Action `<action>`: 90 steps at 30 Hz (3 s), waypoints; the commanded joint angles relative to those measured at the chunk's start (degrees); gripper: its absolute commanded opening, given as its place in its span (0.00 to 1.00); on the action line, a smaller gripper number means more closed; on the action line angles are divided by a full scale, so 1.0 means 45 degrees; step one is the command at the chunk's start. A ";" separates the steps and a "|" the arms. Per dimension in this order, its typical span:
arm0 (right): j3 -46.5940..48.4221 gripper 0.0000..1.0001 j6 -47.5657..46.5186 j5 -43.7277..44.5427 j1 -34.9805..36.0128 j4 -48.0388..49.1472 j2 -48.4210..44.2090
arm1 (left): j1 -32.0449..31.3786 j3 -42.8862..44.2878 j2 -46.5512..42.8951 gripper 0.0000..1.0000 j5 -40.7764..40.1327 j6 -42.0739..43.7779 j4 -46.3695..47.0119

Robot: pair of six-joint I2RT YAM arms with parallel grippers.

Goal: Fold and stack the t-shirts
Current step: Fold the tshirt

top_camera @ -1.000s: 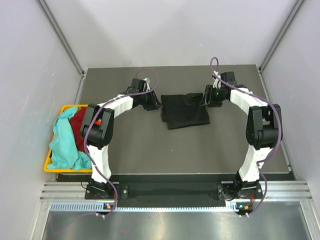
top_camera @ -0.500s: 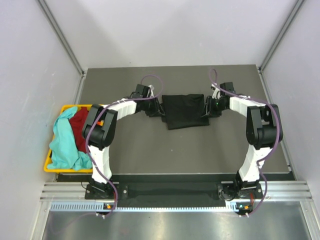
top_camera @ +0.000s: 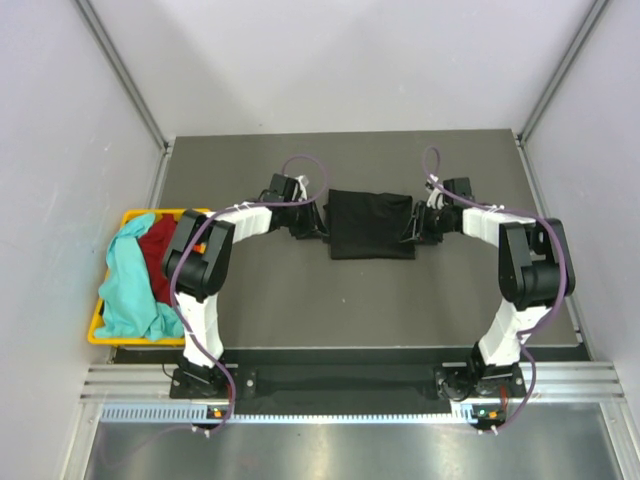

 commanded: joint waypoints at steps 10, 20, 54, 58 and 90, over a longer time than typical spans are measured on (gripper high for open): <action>-0.0504 0.34 0.0876 -0.0641 -0.0068 0.1207 -0.0413 | 0.0011 -0.0411 -0.0430 0.00 0.1797 -0.1201 0.1306; -0.0797 0.33 0.1267 -0.0719 -0.0068 0.1637 -0.0510 | -0.0009 -0.1701 -0.0547 0.00 0.1133 -0.2630 0.1737; 0.4221 0.18 0.0428 0.1098 -0.0049 -0.1020 0.0894 | 0.0011 0.5268 0.2185 0.25 0.1776 -0.0579 0.0367; 0.4943 0.18 0.0427 0.0961 -0.0029 -0.0961 0.1441 | 0.0050 0.6480 0.3530 0.24 0.1545 -0.0404 0.0118; 0.6666 0.43 -0.0295 0.1685 -0.0380 -0.1585 0.2264 | 0.0441 0.7635 0.3695 0.25 -0.0683 0.0456 -0.1289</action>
